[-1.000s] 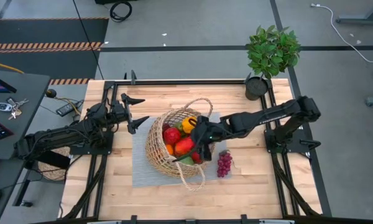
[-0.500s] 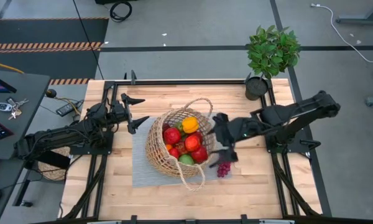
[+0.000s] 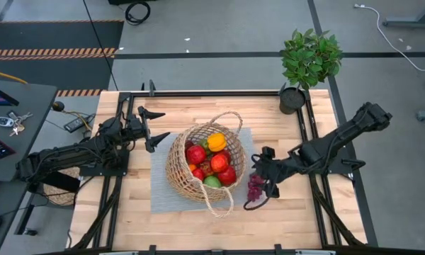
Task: Build produce basket
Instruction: Put the grapes into the mesh basket
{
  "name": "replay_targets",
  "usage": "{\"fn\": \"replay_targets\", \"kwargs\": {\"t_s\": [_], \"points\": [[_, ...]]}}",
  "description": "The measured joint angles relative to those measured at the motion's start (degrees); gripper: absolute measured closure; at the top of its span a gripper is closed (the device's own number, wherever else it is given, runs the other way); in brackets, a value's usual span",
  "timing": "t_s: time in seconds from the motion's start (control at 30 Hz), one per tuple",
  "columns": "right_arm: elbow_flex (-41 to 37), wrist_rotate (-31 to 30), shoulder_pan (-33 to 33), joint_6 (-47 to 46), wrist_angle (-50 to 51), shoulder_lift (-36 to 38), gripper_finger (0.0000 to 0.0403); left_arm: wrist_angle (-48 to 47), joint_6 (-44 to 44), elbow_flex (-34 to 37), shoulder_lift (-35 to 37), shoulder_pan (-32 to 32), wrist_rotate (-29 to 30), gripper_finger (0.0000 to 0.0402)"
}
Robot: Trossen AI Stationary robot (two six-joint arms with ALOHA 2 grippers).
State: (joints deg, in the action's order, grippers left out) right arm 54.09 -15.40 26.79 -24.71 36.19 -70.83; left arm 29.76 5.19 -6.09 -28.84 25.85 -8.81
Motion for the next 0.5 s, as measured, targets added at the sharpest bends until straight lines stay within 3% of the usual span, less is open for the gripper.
{"fn": "replay_targets", "kwargs": {"t_s": [0.23,0.4,0.5], "points": [[-11.57,-0.20,0.31,-9.66,-7.72,1.30,0.0052,0.00,0.00,0.00,0.00,0.00,0.00,0.0004],[-15.75,0.13,1.20,-9.74,-11.72,0.60,0.0052,-0.01,0.00,0.00,-0.01,0.00,0.01,0.0004],[-16.00,0.35,1.32,-4.73,-12.07,0.69,0.0052,0.00,0.00,0.00,-0.02,0.00,0.00,0.0004]]}}
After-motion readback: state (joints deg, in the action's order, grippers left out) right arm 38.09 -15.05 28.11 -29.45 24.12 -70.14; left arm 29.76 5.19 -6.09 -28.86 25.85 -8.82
